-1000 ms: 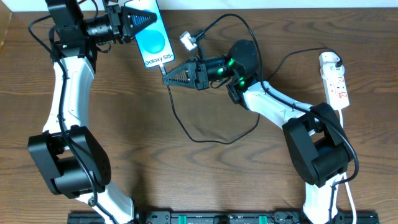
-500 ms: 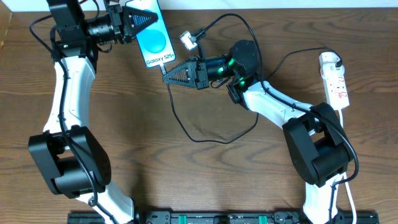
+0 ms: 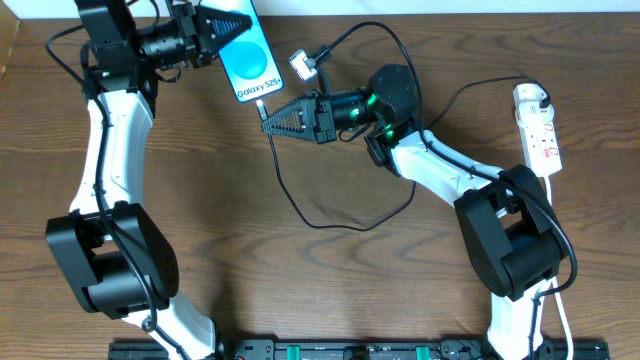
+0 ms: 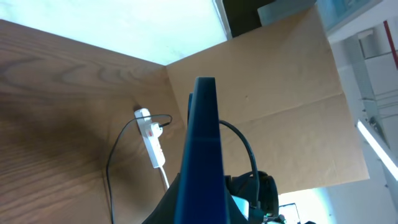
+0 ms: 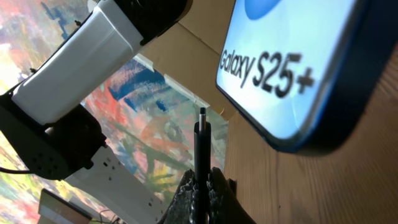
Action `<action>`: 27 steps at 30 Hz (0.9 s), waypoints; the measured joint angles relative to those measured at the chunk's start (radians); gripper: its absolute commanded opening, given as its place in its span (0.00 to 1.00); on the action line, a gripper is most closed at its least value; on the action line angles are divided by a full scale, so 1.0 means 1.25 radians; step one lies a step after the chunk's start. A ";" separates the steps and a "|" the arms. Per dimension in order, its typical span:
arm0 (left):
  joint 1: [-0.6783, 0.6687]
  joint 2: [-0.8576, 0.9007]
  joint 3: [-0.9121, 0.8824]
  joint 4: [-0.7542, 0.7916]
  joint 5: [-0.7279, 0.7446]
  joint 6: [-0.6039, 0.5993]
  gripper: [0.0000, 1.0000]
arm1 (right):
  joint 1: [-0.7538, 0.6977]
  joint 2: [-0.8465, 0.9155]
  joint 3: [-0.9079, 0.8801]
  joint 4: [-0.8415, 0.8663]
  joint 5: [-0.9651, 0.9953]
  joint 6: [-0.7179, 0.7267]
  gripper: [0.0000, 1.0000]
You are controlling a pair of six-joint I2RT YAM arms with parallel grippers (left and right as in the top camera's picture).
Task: Plug charger to phone and switch on socket
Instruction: 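Hold the plug below the phone's bottom port and align it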
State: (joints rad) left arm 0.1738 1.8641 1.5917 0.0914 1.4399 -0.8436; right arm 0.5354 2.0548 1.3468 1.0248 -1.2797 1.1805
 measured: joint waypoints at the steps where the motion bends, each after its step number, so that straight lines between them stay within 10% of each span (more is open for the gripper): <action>1: 0.000 0.000 0.000 0.010 0.001 -0.009 0.07 | 0.000 0.000 0.000 0.000 0.000 0.000 0.01; 27: 0.000 0.000 0.000 0.062 0.061 -0.038 0.07 | -0.008 0.000 0.000 -0.002 0.000 0.009 0.01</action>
State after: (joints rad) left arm 0.1738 1.8641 1.5913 0.1688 1.5158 -0.8909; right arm 0.5259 2.0548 1.3468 1.0229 -1.2793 1.1912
